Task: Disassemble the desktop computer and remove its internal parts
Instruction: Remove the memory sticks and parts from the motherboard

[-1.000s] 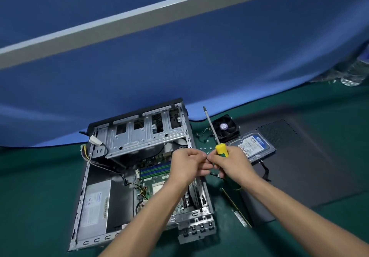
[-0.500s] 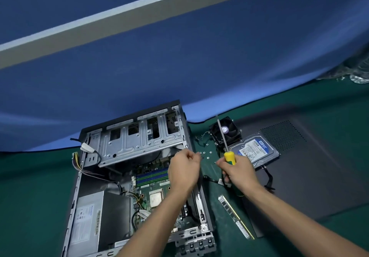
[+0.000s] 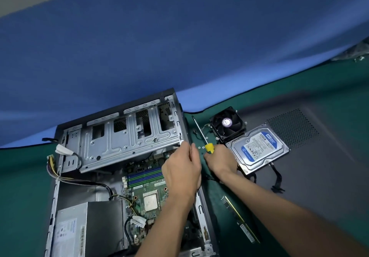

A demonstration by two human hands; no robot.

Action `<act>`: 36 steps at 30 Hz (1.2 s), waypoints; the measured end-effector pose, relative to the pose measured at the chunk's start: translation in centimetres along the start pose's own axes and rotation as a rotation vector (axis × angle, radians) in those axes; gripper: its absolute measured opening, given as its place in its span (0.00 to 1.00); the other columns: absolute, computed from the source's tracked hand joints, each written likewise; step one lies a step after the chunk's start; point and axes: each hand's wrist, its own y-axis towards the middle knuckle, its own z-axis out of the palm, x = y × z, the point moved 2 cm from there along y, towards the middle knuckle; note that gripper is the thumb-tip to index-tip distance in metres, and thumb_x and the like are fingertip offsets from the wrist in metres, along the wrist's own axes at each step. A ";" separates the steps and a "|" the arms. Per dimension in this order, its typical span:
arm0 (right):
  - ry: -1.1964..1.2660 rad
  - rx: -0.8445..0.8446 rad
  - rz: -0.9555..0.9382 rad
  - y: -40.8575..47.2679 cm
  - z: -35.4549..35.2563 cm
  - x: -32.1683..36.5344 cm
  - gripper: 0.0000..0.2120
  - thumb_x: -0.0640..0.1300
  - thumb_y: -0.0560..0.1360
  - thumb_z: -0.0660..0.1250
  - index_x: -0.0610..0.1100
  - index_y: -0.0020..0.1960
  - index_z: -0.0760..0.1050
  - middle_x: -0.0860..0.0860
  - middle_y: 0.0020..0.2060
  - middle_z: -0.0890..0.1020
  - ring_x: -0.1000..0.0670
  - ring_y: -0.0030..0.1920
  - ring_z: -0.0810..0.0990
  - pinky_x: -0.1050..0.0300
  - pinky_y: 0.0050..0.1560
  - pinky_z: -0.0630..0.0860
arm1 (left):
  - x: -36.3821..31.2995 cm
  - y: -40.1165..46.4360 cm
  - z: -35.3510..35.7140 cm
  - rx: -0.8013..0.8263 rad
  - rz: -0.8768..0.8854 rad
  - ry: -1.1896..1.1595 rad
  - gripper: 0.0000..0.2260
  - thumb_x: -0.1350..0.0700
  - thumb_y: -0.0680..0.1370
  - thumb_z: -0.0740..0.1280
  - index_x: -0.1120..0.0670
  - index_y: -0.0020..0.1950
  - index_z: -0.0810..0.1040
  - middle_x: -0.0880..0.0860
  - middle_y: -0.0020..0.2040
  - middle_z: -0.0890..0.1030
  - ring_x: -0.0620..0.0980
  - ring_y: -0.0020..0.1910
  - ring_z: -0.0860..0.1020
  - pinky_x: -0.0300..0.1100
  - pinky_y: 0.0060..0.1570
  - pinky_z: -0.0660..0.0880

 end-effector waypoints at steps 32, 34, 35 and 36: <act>-0.102 0.254 -0.458 -6.6 -9.7 -0.1 0.07 0.44 0.69 0.65 0.47 0.33 0.70 0.52 0.27 0.74 0.50 0.31 0.73 0.58 0.30 0.66 | -1.9 -0.7 -3.4 -0.073 0.630 0.448 0.13 0.55 0.59 0.81 0.54 0.35 0.78 0.50 0.25 0.73 0.52 0.19 0.71 0.37 0.19 0.63; -0.075 0.288 -0.459 -7.1 -10.7 0.3 0.04 0.45 0.69 0.67 0.48 0.35 0.74 0.53 0.25 0.76 0.54 0.25 0.73 0.61 0.28 0.68 | -1.4 -0.7 -4.3 -0.061 0.631 0.422 0.13 0.55 0.59 0.82 0.54 0.33 0.78 0.50 0.23 0.74 0.51 0.20 0.72 0.36 0.20 0.64; -0.057 0.297 -0.461 -7.3 -11.2 0.7 0.04 0.46 0.69 0.70 0.48 0.37 0.76 0.54 0.25 0.77 0.56 0.23 0.73 0.62 0.27 0.68 | -1.0 -0.9 -4.8 -0.051 0.611 0.397 0.13 0.55 0.59 0.82 0.54 0.33 0.78 0.49 0.24 0.75 0.51 0.20 0.73 0.35 0.20 0.63; -0.031 0.304 -0.464 -7.5 -11.7 1.1 0.05 0.46 0.69 0.72 0.48 0.39 0.77 0.55 0.24 0.78 0.56 0.22 0.73 0.64 0.26 0.69 | -0.6 -1.0 -5.3 -0.046 0.583 0.366 0.12 0.55 0.61 0.81 0.53 0.34 0.79 0.49 0.24 0.76 0.50 0.20 0.74 0.35 0.20 0.62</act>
